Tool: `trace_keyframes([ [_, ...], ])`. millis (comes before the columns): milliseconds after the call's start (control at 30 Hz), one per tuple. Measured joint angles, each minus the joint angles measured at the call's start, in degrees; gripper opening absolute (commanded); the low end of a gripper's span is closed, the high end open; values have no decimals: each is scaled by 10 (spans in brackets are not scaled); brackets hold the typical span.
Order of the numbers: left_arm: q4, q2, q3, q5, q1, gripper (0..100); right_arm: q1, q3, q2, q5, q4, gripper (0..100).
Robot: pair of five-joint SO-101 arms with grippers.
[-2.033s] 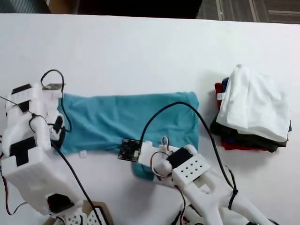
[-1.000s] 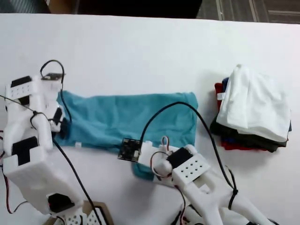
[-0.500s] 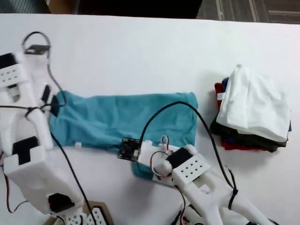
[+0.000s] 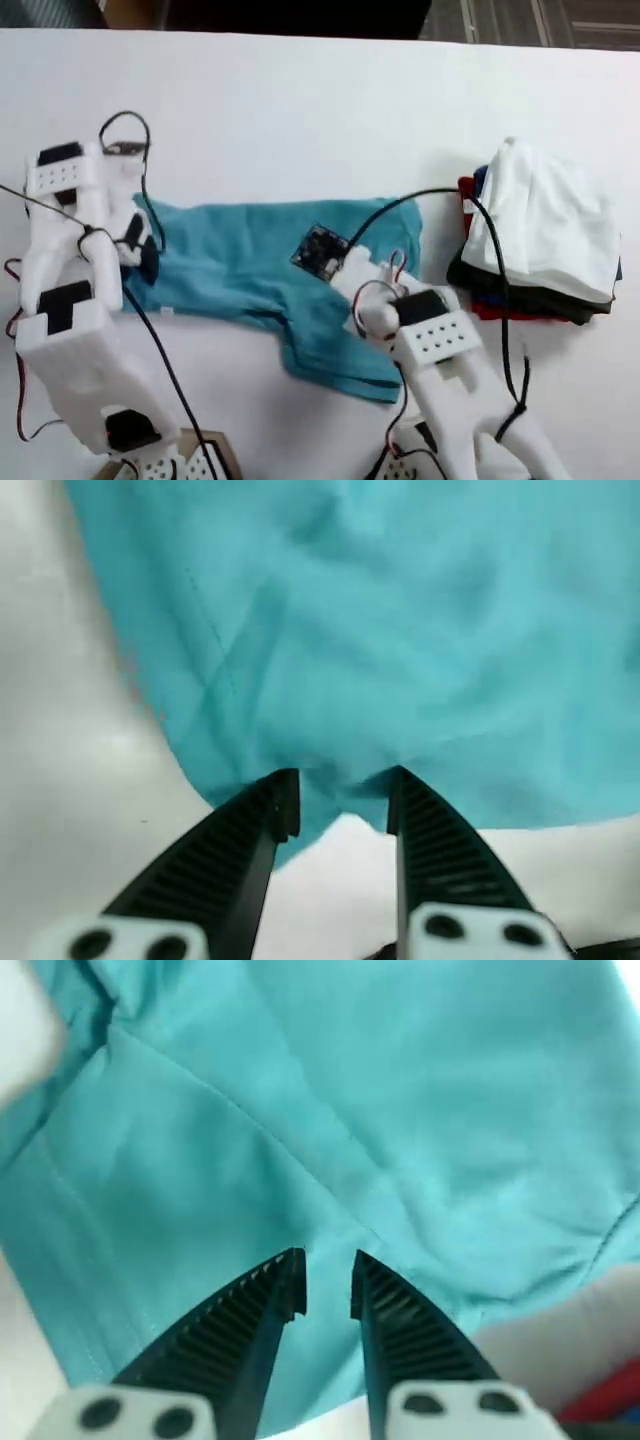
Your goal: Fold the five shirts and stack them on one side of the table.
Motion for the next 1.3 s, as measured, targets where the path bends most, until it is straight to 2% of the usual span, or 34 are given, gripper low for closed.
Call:
trace_keyframes([
  [233, -68, -1, 88, -1, 1, 176, 5, -114, 178, -4, -24, 91],
  [467, -62, -10, 92, -10, 1, 176, 7, -287, 365, -16, -16, 91],
  [733, -42, -51, 95, -11, -4, 176, 72, -432, 520, -38, -14, 91],
  [967, -58, -52, 107, -25, -22, 176, 85, -505, 571, -38, 33, 91],
  [1300, -111, -65, 173, -40, -33, 176, 86, -513, 571, -38, 51, 94],
])
